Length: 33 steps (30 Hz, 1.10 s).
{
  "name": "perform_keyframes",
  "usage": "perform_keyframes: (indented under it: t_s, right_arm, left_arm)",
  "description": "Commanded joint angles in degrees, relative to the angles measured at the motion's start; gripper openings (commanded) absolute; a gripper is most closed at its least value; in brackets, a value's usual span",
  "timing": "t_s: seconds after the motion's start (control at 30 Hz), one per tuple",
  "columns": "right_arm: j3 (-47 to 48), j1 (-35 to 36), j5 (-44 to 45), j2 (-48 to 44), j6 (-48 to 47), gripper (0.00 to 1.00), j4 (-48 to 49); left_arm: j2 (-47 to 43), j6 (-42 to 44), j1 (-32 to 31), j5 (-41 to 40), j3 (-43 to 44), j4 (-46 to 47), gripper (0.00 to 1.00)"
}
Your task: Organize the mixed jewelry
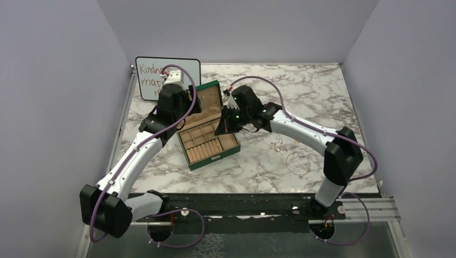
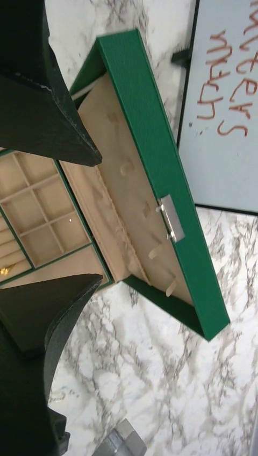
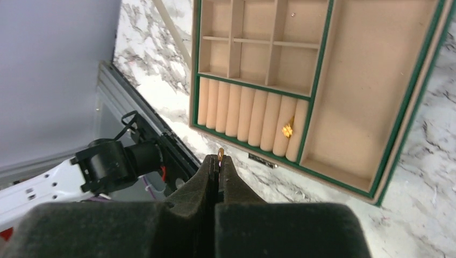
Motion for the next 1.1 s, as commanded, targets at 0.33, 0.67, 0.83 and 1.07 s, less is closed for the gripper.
perform_keyframes:
  t_s: [0.33, 0.67, 0.83, 1.07]
  right_arm:
    - [17.7, 5.1, 9.2, 16.5, -6.8, 0.01, -19.0]
    - [22.8, 6.2, 12.0, 21.5, -6.5, 0.01, -22.5]
    - [23.2, 6.5, 13.0, 22.6, -5.7, 0.01, -22.5]
    - [23.8, 7.0, 15.9, 23.4, -5.0, 0.01, -22.8]
  left_arm:
    - [-6.4, 2.3, -1.2, -17.2, -2.2, -4.1, 0.75]
    - [-8.2, 2.9, -2.7, -19.0, -2.9, -4.1, 0.75]
    - [-8.3, 3.1, -3.5, -19.0, -3.0, -4.1, 0.75]
    - [-8.7, 3.2, -4.0, -19.1, -3.1, -4.0, 0.75]
